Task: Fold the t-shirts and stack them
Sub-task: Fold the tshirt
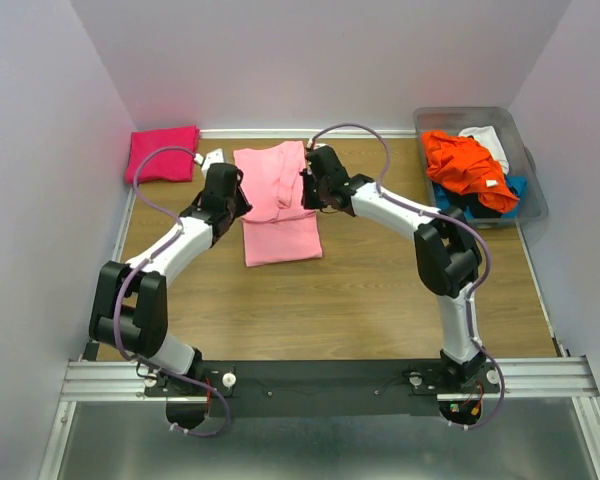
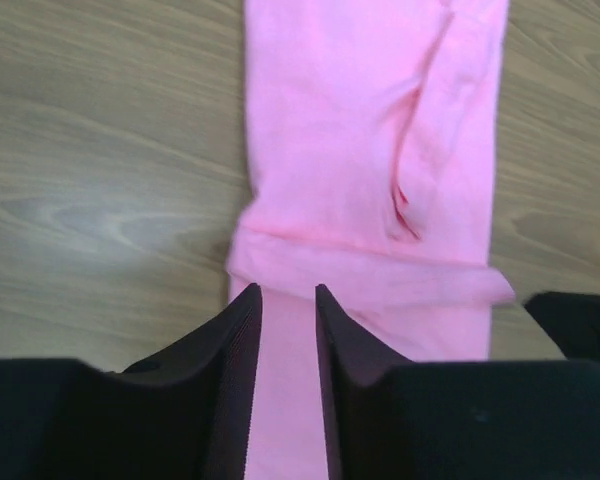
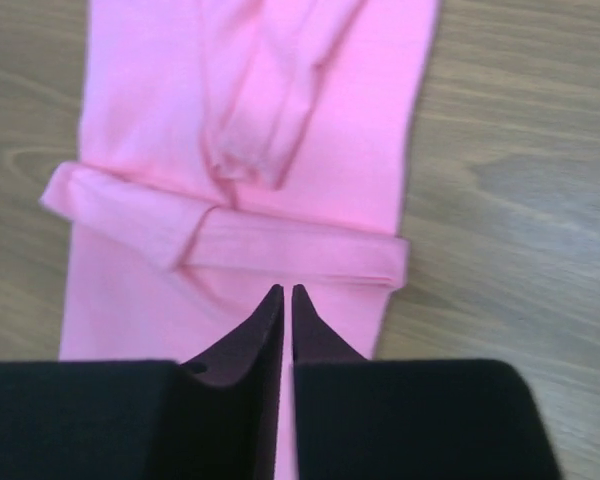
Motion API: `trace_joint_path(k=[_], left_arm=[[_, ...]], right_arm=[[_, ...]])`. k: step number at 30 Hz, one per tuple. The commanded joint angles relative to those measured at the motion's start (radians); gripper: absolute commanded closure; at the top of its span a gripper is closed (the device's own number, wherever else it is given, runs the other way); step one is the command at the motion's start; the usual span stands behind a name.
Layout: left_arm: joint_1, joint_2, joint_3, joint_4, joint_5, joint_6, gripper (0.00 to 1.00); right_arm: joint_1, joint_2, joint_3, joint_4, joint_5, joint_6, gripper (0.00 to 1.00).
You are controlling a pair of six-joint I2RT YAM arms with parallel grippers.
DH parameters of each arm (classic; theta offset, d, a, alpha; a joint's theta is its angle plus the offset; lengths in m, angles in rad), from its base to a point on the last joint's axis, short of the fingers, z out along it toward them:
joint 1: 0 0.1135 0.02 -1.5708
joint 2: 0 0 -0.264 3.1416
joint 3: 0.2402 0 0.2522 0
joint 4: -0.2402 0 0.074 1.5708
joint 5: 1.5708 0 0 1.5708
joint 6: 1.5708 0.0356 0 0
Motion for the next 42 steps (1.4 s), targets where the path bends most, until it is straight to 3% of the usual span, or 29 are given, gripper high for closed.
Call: trace_joint_path(k=[1, 4, 16, 27, 38, 42], left_arm=[[-0.067, -0.036, -0.089, 0.012, -0.008, -0.028, 0.73], [-0.111, -0.016, -0.145, 0.026, 0.021, -0.051, 0.81], [-0.179, 0.112, -0.23, 0.079, 0.097, -0.104, 0.83], [-0.199, 0.067, -0.328, 0.055, 0.15, -0.121, 0.85], [-0.203, -0.006, -0.353, -0.002, 0.178, -0.104, 0.85], [-0.205, -0.08, -0.36, -0.017, 0.19, -0.115, 0.82]], right_arm=[[0.034, -0.022, -0.059, 0.063, -0.077, 0.01, 0.9], [0.048, 0.013, -0.064, 0.079, -0.135, 0.023, 0.95], [0.053, 0.127, -0.013, 0.111, -0.171, 0.045, 0.97], [0.048, 0.206, 0.067, 0.112, -0.019, 0.027, 0.97], [-0.006, 0.323, 0.358, 0.111, 0.081, -0.065, 0.95], [-0.009, 0.242, 0.289, 0.112, 0.041, -0.072, 0.92]])
